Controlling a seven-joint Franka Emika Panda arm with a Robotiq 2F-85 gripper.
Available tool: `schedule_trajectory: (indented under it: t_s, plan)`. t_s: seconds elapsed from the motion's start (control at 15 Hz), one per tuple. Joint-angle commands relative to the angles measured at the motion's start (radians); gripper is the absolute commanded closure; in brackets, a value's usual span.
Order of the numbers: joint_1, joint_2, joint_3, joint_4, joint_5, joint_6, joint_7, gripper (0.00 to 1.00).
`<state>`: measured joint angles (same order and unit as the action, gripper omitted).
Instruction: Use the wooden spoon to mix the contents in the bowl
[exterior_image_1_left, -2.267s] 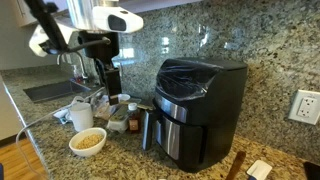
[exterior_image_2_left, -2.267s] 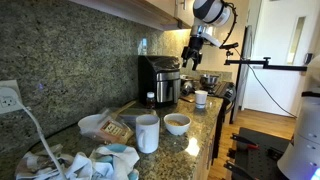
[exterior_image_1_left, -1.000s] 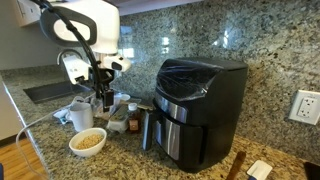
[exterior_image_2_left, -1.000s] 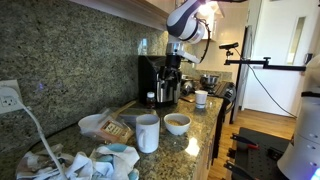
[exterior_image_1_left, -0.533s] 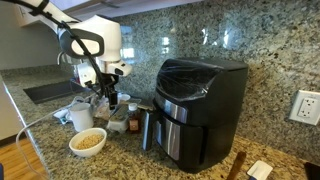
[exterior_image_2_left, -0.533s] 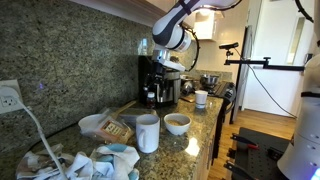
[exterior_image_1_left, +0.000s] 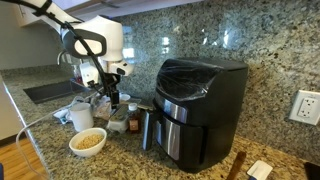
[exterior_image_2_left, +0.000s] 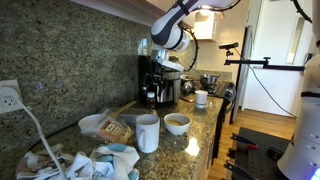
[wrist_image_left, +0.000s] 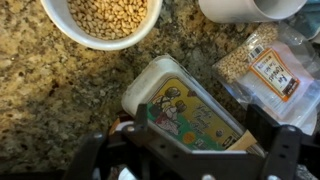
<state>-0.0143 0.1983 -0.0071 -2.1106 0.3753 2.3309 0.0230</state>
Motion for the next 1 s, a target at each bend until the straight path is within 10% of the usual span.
schedule_trajectory:
  t_s: [0.0, 0.93]
  plan:
    - [-0.006, 0.037, 0.011, 0.019, 0.014, 0.005, 0.017, 0.0]
    - [0.052, 0.305, 0.065, 0.317, 0.011, 0.071, 0.23, 0.0]
